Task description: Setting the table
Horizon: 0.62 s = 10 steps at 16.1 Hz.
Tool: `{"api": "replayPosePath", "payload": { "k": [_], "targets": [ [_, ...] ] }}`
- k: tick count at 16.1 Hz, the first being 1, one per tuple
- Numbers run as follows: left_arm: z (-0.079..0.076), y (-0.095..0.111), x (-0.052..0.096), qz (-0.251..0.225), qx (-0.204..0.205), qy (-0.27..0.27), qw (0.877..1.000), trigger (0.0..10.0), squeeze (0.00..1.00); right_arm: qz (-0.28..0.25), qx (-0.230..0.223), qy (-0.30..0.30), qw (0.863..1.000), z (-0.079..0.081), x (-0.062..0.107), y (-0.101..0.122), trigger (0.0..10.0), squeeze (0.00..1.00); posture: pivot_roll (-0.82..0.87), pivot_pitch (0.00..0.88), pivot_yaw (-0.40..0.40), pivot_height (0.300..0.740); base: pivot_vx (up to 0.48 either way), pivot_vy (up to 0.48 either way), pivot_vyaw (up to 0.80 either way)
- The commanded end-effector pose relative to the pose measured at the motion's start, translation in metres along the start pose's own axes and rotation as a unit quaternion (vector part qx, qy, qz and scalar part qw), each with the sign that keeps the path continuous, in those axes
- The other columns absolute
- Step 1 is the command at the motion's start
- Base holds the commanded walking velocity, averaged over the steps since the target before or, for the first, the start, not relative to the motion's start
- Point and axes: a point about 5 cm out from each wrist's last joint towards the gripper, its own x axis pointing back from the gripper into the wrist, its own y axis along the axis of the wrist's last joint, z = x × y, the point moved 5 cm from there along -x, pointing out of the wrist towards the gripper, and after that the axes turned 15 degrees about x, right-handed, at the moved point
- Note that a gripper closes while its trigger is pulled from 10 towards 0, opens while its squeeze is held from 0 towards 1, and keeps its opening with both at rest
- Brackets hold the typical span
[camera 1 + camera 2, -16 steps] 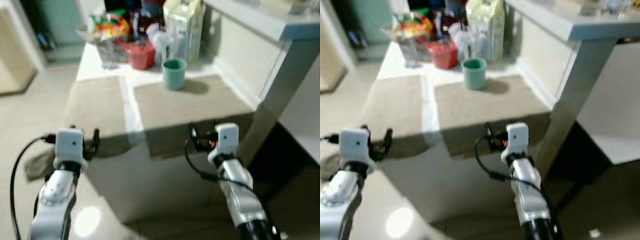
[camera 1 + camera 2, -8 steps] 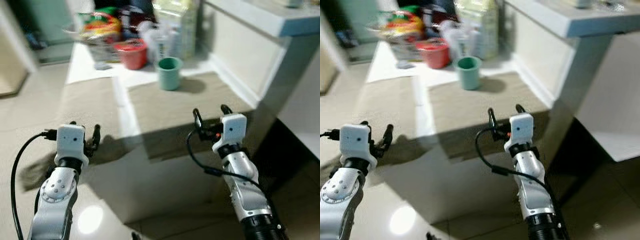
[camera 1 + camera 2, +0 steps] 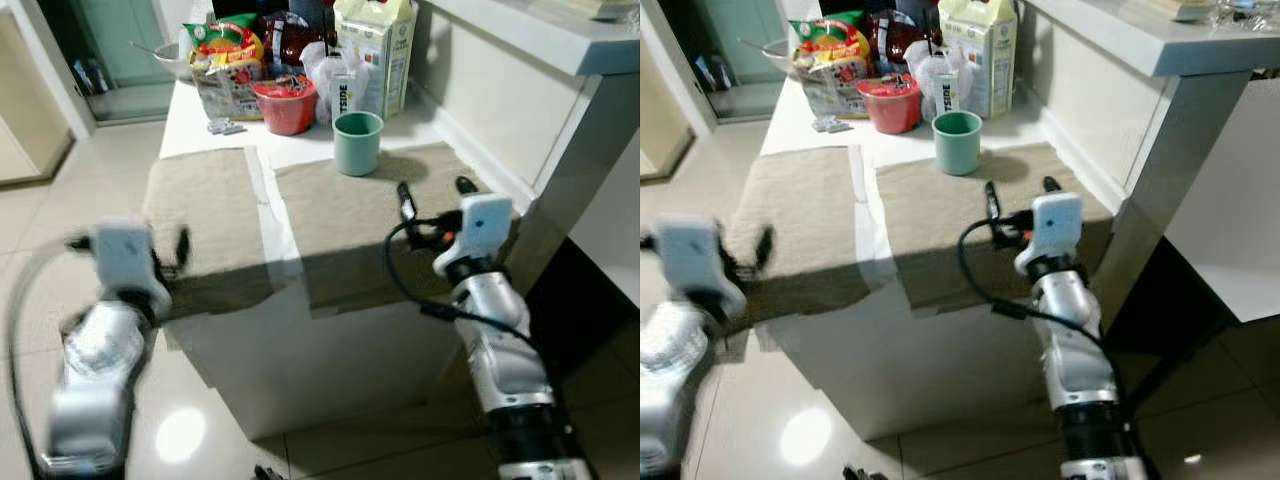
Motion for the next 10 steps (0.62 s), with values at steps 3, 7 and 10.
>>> {"api": "replayPosePath", "payload": {
  "k": [3,7,10],
  "targets": [
    [-0.006,0.012,-0.002,-0.011,0.002,-0.008,1.0,10.0,0.0,-0.004,-0.014,-0.004,1.0,0.002,-0.004,0.007,10.0,0.0,-0.07,0.0,0.07,0.74,0.0,0.0,0.0],
    [-0.026,0.013,0.002,-0.009,0.013,-0.028,0.999,10.0,0.0,0.014,-0.024,0.008,1.0,0.013,0.004,0.001,10.0,0.0,-0.08,0.0,0.073,0.74,0.23,0.0,0.0],
    [-0.039,0.013,0.002,-0.012,-0.001,-0.054,0.998,10.0,0.0,0.018,-0.025,0.008,1.0,0.014,0.005,-0.001,10.0,0.0,-0.08,0.0,0.077,0.74,0.48,0.0,0.0]
  ]
}}
